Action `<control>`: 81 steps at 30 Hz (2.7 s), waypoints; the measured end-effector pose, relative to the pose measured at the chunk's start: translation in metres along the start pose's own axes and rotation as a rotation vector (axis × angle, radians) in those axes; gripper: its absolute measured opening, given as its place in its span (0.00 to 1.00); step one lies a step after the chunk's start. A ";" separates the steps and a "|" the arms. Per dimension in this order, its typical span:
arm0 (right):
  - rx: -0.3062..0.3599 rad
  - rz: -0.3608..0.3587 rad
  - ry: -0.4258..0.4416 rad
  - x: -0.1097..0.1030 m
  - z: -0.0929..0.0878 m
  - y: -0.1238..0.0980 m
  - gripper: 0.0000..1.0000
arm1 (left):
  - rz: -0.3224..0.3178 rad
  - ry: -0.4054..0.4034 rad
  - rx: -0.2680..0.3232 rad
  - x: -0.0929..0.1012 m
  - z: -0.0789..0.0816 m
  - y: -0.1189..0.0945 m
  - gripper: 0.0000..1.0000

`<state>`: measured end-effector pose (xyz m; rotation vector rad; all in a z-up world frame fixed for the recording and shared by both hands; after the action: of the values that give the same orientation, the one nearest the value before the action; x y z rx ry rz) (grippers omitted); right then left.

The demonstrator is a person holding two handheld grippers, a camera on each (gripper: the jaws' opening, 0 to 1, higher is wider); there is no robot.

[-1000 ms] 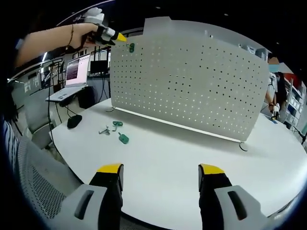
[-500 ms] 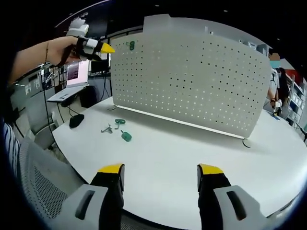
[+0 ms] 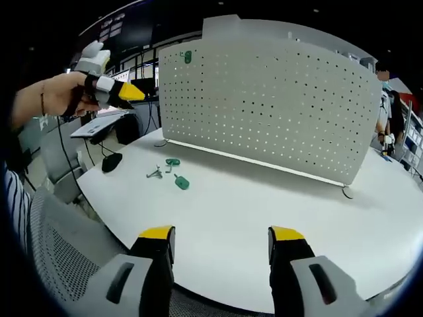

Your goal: Insert the hook assembly into the mounting plate slot until the hook locks in place.

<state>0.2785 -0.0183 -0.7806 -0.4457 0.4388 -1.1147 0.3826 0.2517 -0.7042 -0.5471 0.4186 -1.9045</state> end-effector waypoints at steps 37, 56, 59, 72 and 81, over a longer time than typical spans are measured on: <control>-0.117 0.300 -0.142 -0.077 0.024 0.056 0.40 | -0.052 -0.162 -0.195 0.008 -0.114 -0.021 0.96; -0.186 0.487 -0.329 -0.141 0.045 0.132 0.29 | -0.081 -0.231 -0.186 0.011 -0.123 -0.033 1.00; -0.191 0.501 -0.346 -0.150 0.045 0.149 0.28 | -0.080 -0.249 -0.205 0.008 -0.128 -0.033 1.00; -0.234 0.440 -0.400 -0.156 0.039 0.206 0.20 | -0.054 -0.288 -0.194 -0.003 -0.126 -0.032 1.00; -0.249 0.427 -0.448 -0.156 0.030 0.227 0.17 | -0.052 -0.296 -0.206 -0.007 -0.128 -0.034 1.00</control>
<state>0.4067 0.2132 -0.8629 -0.7607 0.2578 -0.5247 0.2888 0.2758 -0.7944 -0.9699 0.4114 -1.8028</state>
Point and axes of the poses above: the point that each gripper's makers call its tool centre point, and the gripper's own axes: y roughly forward along the fingers, x roughly to its right, z roughly out of its top, the point moved 2 cm from there along -y, roughly backward along the fingers, and after that the axes turned 5 degrees about y, right-handed, at the moved point
